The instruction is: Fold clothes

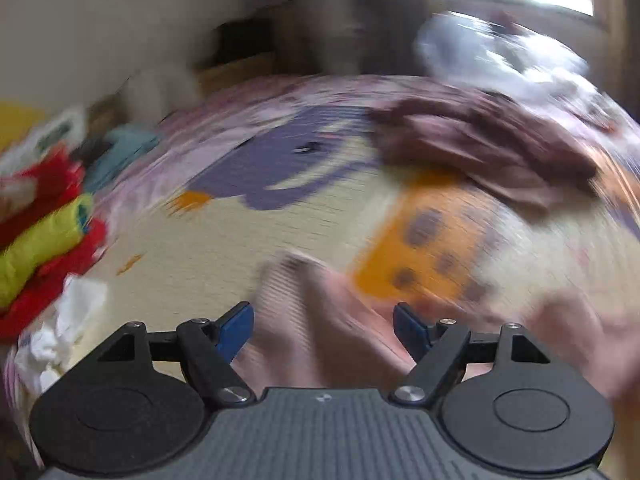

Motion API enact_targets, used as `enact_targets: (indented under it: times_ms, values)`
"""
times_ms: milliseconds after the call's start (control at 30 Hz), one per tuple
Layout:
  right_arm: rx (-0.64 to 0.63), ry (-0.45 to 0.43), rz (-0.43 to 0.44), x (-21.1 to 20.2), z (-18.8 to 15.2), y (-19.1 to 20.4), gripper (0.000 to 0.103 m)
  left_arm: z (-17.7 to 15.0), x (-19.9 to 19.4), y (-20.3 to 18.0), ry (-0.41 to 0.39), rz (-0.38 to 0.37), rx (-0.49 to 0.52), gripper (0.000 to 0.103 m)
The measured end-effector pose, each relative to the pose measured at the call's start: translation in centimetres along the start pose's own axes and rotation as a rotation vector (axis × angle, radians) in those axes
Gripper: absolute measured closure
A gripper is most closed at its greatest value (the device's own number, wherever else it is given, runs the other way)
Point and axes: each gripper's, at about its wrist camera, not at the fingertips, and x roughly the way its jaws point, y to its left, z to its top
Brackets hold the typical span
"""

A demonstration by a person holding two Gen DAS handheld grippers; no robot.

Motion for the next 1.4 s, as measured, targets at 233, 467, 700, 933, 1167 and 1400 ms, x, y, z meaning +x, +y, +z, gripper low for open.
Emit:
enact_targets:
  times_ms: [233,467,700,933,1167,1400]
  values:
    - [-0.231,0.191,-0.101,6.6,2.6,6.1,0.024,-0.1,-0.5,2.2,0.037,-0.078,-0.078,0.000]
    - [-0.332,0.266,-0.170,10.1,-0.2,6.9,0.051,-0.7,-0.6,2.6,0.031,-0.125,0.030,0.000]
    - [-0.233,0.212,-0.140,10.3,-0.1,7.4,0.078,-0.5,-0.5,3.8,0.043,-0.202,0.079,0.000]
    - [0.009,0.118,-0.103,11.4,2.9,6.3,0.082,1.5,0.0,7.3,0.119,-0.361,0.005,0.008]
    - [0.081,0.094,-0.054,11.2,3.6,4.2,0.064,1.5,-0.4,7.5,0.120,-0.381,0.025,0.006]
    - [0.103,0.027,-0.057,5.3,1.8,1.3,0.044,0.9,-1.0,6.1,0.088,-0.323,0.081,0.005]
